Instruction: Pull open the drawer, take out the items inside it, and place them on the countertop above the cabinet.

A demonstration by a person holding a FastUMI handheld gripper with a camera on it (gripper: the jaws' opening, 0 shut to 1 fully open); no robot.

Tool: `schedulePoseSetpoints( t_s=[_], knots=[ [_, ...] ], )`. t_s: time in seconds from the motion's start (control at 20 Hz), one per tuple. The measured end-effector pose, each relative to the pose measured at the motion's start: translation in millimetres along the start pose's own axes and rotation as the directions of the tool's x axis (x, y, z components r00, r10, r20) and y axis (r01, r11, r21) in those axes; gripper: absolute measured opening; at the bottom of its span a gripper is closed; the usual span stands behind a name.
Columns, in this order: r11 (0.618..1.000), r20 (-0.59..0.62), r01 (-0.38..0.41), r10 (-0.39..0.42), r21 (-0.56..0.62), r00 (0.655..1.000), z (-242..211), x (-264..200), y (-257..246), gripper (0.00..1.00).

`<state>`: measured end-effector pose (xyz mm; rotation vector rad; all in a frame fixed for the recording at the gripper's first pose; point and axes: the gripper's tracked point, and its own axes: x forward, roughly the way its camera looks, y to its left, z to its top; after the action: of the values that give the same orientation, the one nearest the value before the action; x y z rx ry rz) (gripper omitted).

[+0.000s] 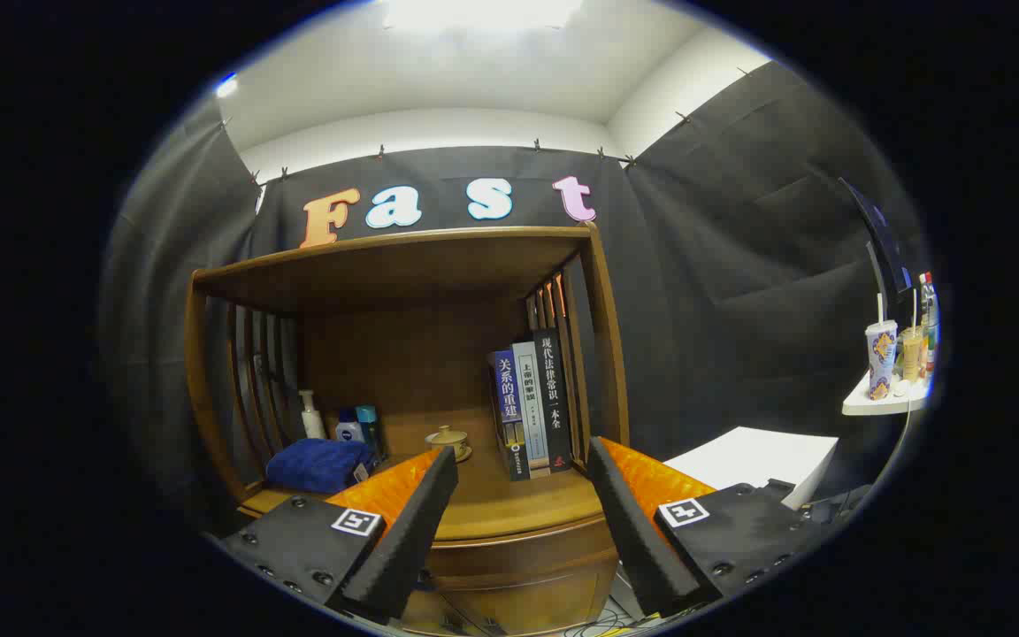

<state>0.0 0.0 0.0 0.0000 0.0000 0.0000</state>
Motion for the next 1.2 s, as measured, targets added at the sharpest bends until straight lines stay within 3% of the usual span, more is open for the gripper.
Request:
schedulePoseSetpoints(
  t_s=[1.2],
  knots=[
    [1.000,-0.042,-0.013,0.014,0.006,0.999,-10,-1,13,0.98]
  ],
)
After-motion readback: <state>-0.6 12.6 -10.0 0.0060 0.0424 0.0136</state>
